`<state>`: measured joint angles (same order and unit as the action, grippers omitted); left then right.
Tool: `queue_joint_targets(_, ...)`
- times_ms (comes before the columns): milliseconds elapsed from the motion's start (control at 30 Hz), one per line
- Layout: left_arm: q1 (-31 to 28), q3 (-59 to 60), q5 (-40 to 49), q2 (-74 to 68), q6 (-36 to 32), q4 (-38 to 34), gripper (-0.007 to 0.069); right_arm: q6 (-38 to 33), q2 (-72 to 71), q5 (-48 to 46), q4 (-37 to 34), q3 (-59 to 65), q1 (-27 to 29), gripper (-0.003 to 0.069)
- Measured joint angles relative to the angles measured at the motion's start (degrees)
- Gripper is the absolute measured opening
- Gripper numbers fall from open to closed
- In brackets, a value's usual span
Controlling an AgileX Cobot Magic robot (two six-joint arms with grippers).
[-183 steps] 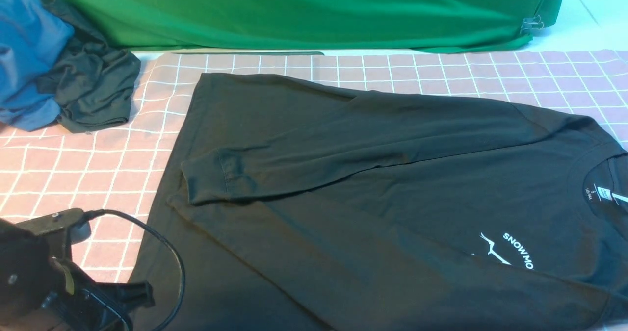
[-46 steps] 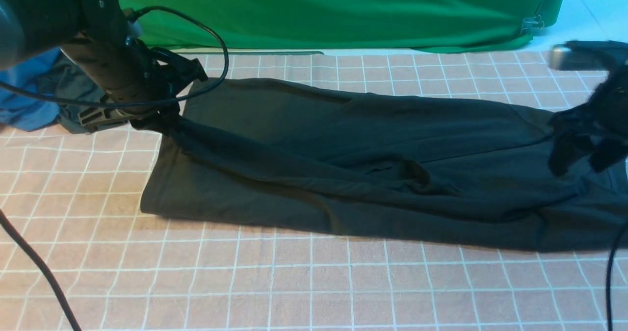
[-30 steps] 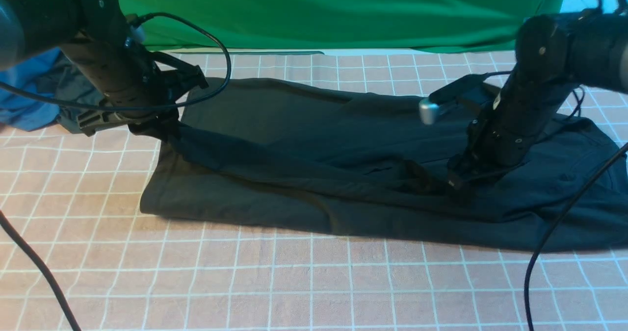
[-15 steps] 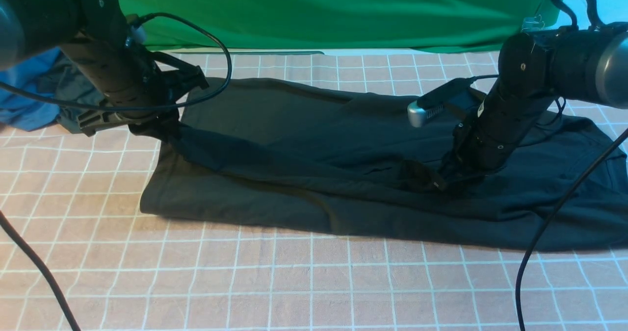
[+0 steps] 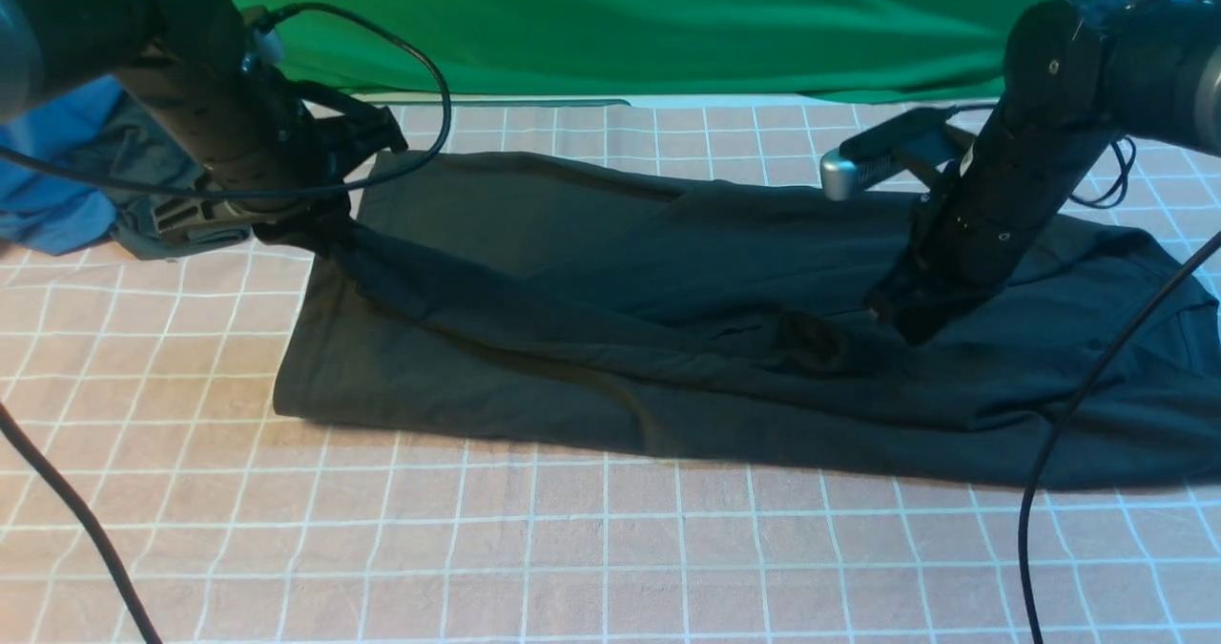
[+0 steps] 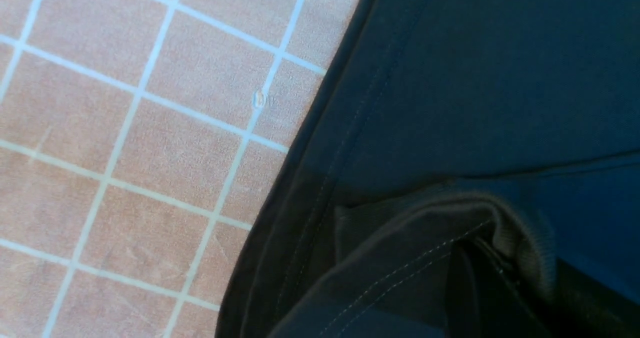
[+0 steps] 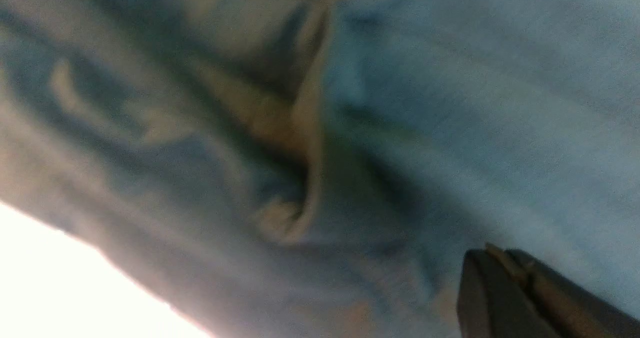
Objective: Fold a long-sleeved shirt over a pink coffee tablecloth.
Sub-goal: 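Fold the black garment in half by bringing its near edge over to the far edge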
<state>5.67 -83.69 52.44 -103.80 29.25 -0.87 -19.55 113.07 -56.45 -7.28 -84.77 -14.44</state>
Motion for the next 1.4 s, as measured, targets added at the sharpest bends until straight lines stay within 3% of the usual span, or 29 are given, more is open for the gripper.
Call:
queue_joint_targets(100,0.0,0.0,0.0,0.0,0.0,0.0,0.0046,0.0,0.3,-2.8,-0.6,0.0,-0.6,0.0090)
queue_joint_targets(267,0.0,0.0,0.0,0.0,0.0,0.0,0.0046,-0.4,0.3,-2.9,-0.7,0.0,-2.0,0.0304)
queue_joint_targets(333,0.0,0.0,0.0,0.0,0.0,0.0,0.0046,-0.4,0.3,-0.8,-0.7,0.0,-2.5,0.0348)
queue_joint_targets(833,0.0,0.0,0.0,0.0,-1.3,0.0,0.0046,-0.2,4.2,-0.1,-0.7,0.0,-3.1,0.0374)
queue_joint_targets(1133,0.0,0.0,0.2,0.0,-1.4,0.0,0.0046,-0.2,4.2,-0.5,-0.4,0.0,-3.1,0.0351)
queue_joint_targets(1200,0.0,0.0,0.2,0.0,-1.5,0.0,0.0046,-0.2,4.2,1.0,-0.4,0.0,-3.1,0.0269)
queue_joint_targets(1267,0.0,0.0,0.2,0.0,-1.5,0.0,0.0046,-0.2,4.2,2.4,-0.3,0.0,-3.1,0.0134)
queue_joint_targets(1333,0.0,0.0,0.2,0.0,-1.5,0.0,0.0046,-0.4,4.3,3.3,-0.3,0.0,-3.1,0.0060)
queue_joint_targets(1400,0.0,0.0,0.2,0.0,-1.5,0.0,0.0046,-0.5,4.3,3.4,-0.3,0.0,-3.0,0.0042)
